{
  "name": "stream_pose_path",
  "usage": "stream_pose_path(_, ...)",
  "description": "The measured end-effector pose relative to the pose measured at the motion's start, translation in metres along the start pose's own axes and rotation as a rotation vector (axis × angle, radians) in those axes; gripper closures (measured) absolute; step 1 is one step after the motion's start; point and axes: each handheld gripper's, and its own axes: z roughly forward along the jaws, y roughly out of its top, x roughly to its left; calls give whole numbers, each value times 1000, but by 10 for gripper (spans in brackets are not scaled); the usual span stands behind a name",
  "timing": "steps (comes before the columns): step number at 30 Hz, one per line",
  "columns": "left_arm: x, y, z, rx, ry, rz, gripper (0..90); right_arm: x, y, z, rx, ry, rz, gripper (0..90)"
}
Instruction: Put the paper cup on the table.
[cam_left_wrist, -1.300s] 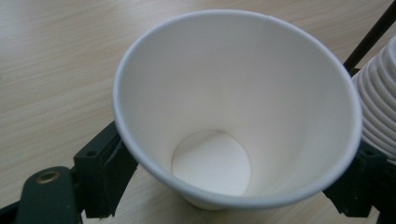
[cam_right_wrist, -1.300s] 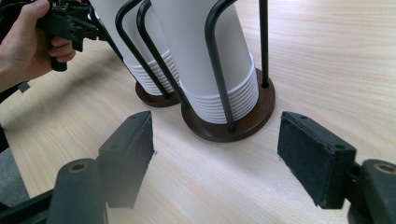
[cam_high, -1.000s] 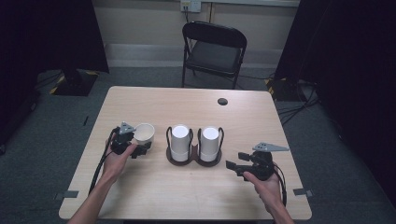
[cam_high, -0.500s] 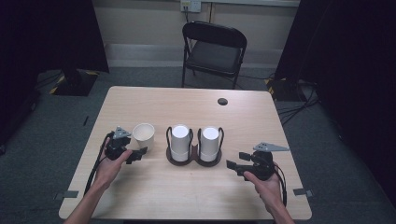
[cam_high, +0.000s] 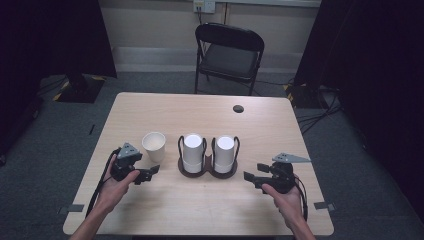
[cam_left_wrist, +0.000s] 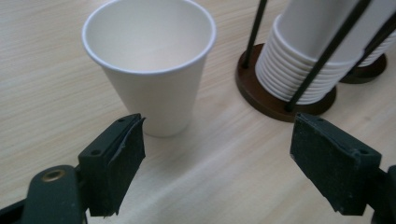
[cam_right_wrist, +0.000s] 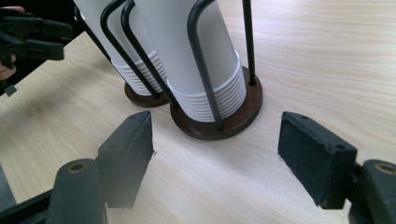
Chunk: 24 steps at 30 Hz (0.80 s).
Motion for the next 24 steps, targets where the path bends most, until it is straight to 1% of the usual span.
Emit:
stream_pose_path(2,-6,0,-3,-1,-15,7,177,0,-1,0,2,-2,-2,266)
stream_pose_path(3,-9,1,-5,-4,-23,1,177,0,-1,0,3,-2,-3,265)
stream_pose_path(4,-11,1,-6,-6,-34,9,177,0,-1,0,3,-3,-3,265)
stream_pose_path(6,-18,2,-8,-20,-45,-2,177,0,-1,0,5,-6,-3,265)
stream_pose_path(9,-26,3,-10,-23,-63,15,177,0,-1,-1,5,-8,1,265)
stream_pose_path(13,-38,0,-10,-22,-84,29,177,0,-2,-2,3,-10,2,265)
stream_pose_path(14,-40,-1,-9,-22,-85,21,177,0,-2,-2,4,-12,1,265)
stream_pose_path(15,-41,-3,-9,-12,-83,21,177,0,-3,-2,6,-15,-1,265)
stream_pose_path(17,-44,-5,-8,-14,-77,15,177,0,-3,-2,7,-16,-4,266)
stream_pose_path(18,-46,-6,-8,-11,-84,12,177,0,-3,-3,8,-17,-6,265)
stream_pose_path(20,-49,-9,-8,-5,-83,-4,177,1,-3,-2,11,-17,-12,265)
stream_pose_path(24,-57,-14,-9,-11,-108,3,177,4,-4,-1,14,-13,-21,264)
